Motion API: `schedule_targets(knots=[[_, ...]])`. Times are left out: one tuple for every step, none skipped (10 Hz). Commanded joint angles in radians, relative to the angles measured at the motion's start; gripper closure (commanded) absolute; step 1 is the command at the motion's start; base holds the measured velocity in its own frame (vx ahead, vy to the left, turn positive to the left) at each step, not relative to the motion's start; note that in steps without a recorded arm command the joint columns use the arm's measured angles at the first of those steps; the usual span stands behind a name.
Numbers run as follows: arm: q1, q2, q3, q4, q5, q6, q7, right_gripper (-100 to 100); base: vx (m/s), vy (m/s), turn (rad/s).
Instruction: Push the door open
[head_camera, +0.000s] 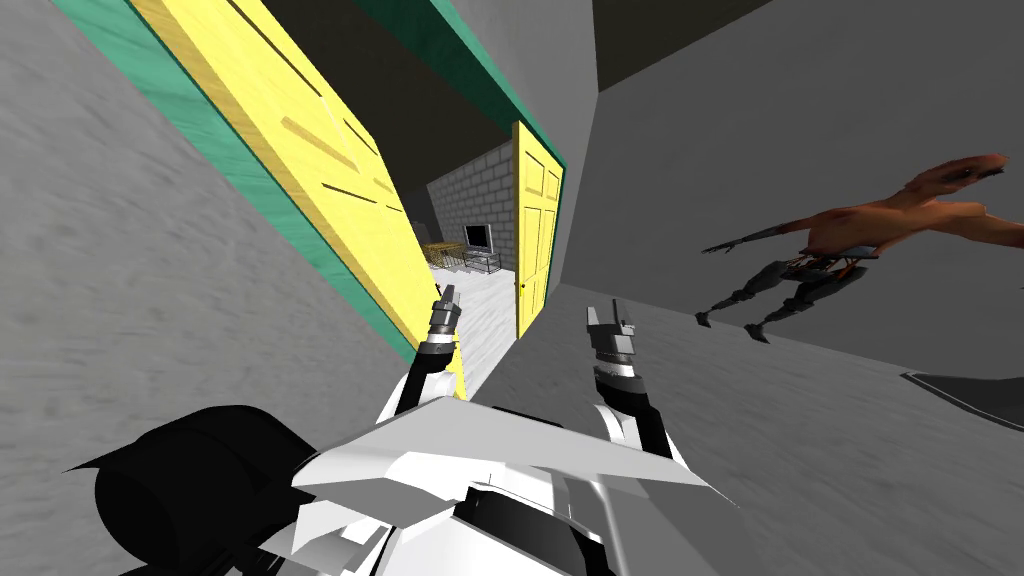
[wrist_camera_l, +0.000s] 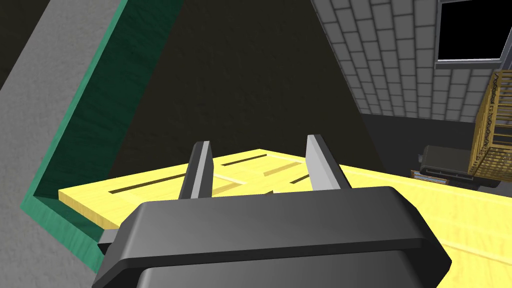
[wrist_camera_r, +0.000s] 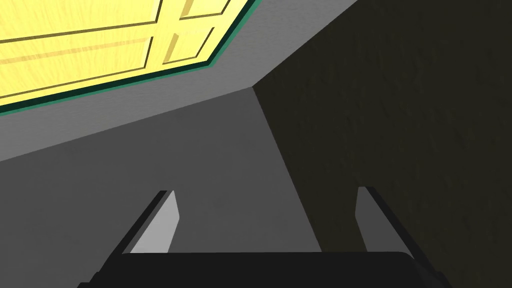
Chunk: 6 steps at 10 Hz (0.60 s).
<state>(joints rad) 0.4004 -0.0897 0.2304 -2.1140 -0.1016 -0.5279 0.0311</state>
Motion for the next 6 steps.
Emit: schedule_targets(knots=[[-0.011, -0.006, 0.022, 0.034, 0.001, -0.013, -0.005, -100, 0.141, -0.038, 0.002], [-0.022, -0.011, 0.042, 0.059, 0.002, -0.018, -0.008, -100, 0.145, -0.036, -0.003], [-0.033, -0.015, 0.063, 0.085, 0.003, -0.024, -0.012, -100, 0.161, -0.037, 0.0], [-0.045, -0.019, 0.085, 0.114, 0.004, -0.029, -0.016, -100, 0.174, -0.022, 0.002], [-0.051, -0.021, 0.096, 0.128, 0.004, -0.032, -0.018, -100, 0.177, -0.035, -0.003], [-0.064, -0.026, 0.118, 0.156, 0.005, -0.038, -0.022, -100, 0.16, -0.028, 0.001]])
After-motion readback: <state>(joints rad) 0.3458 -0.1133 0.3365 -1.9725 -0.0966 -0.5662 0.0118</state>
